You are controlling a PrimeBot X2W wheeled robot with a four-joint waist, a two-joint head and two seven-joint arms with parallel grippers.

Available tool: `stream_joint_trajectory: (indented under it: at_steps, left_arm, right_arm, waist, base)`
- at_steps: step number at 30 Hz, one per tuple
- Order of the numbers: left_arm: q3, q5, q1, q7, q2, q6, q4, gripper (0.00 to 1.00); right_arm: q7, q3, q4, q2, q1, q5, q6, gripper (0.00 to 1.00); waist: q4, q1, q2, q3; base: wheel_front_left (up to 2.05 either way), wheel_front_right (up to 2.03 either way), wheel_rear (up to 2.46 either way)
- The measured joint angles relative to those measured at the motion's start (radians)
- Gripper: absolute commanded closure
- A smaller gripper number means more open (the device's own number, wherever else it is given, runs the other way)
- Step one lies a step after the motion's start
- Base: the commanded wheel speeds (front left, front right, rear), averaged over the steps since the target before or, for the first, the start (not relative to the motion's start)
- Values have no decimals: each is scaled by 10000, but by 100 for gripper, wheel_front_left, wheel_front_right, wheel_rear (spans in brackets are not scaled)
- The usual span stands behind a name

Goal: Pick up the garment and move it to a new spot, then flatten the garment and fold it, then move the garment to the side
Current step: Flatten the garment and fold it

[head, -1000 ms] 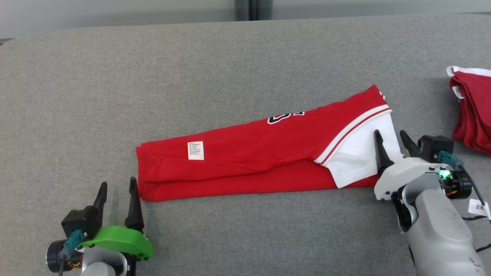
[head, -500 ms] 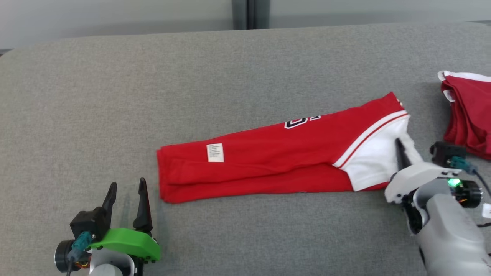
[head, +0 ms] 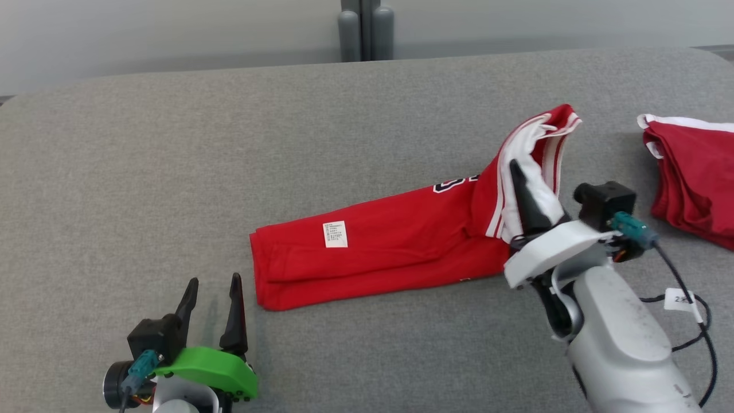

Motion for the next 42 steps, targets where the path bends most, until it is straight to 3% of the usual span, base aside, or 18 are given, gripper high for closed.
stream_joint_trajectory:
  at_steps: [4, 14, 15, 16, 18, 24, 29, 35, 42]
  left_arm:
    - [-198, -65, -2, -2, 4, 35, 12, 0]
    - [-642, 105, 4, -2, 6, 90, 61, 0]
    - [-679, 105, 4, 0, 6, 117, 119, 0]
    - [-696, 105, 4, 0, 6, 123, 132, 0]
    - [-696, 102, 4, 0, 6, 163, 163, 0]
    - [-558, 113, -4, 0, 8, 221, 63, 0]
    - [-378, 408, -6, 0, 8, 211, -77, 0]
    - [-142, 876, -8, 0, 6, 151, -259, 0]
    - [138, 1722, 324, 0, 4, 69, -587, 0]
  right_arm:
    - [0, 2219, -228, 46, 30, 1365, 0, 100]
    - [4, 6021, 577, 33, -1030, 3908, -2, 100]
    - [2, 6627, 654, 42, -1238, 4393, -2, 62]
    - [2, 6809, 627, 52, -1310, 4661, 0, 0]
    - [2, 6830, 564, 63, -1462, 4855, 0, 0]
    - [0, 5574, 940, 63, -1525, 4184, 0, 0]
    - [-2, 3143, 1365, 38, -969, 1990, 0, 0]
    - [-2, 527, 869, 36, 285, -150, 0, 0]
    - [-2, -815, 359, 35, 1392, -1060, 0, 0]
  waist:
    - [362, 0, 0, -33]
    - [1596, 0, 0, -78]
    - [1789, 0, 0, -85]
    - [1865, 0, 0, -92]
    - [1952, 0, 0, -121]
    - [1691, 0, 0, -192]
    - [1221, 0, 0, -207]
    - [607, 0, 0, -210]
    - [-84, 0, 0, -311]
  base:
    - [0, 0, 0]
    - [0, 0, 0]
    - [0, 0, 0]
    - [0, 0, 0]
    - [0, 0, 0]
    - [0, 0, 0]
    - [0, 0, 0]
    - [0, 0, 0]
    - [0, 0, 0]
